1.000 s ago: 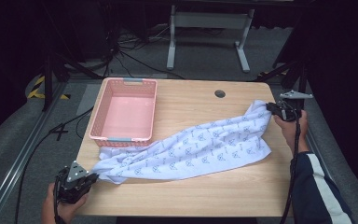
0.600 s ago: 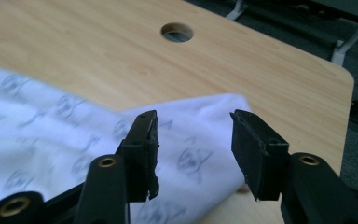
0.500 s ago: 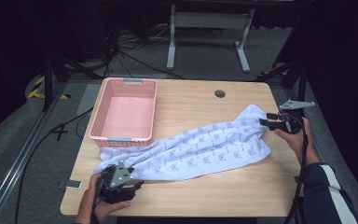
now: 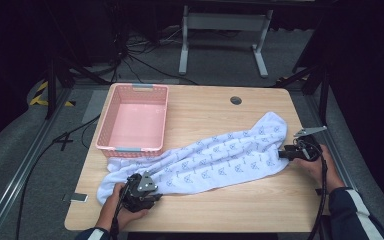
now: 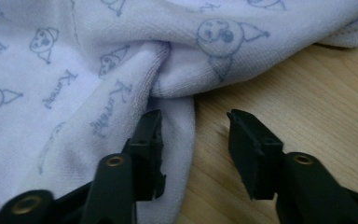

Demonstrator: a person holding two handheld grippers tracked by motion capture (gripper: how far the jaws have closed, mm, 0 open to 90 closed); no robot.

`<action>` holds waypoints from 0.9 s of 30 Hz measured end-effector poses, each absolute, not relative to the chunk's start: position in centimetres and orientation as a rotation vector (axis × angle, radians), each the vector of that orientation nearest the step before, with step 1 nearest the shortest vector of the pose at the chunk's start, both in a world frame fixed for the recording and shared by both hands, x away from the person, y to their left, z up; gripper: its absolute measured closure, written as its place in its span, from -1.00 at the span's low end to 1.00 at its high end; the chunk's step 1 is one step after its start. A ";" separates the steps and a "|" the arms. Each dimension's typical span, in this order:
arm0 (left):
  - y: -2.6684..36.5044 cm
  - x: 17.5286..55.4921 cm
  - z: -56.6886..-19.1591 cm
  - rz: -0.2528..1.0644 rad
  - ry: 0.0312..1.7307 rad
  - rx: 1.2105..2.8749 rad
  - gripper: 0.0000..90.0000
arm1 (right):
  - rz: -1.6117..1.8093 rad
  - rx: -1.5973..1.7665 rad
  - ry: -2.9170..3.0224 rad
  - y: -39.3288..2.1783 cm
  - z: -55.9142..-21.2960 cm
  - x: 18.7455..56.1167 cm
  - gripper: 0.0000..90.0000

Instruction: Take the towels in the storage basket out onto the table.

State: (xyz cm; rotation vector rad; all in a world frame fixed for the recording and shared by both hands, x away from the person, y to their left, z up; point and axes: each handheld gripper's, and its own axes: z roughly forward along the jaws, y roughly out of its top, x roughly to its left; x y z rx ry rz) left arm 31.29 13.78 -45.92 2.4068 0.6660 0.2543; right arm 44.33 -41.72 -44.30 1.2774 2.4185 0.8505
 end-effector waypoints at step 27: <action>12.9 29.9 -45.0 0.089 0.430 2.545 0.95 | 1.111 0.523 2.630 -27.1 -39.1 38.8 0.71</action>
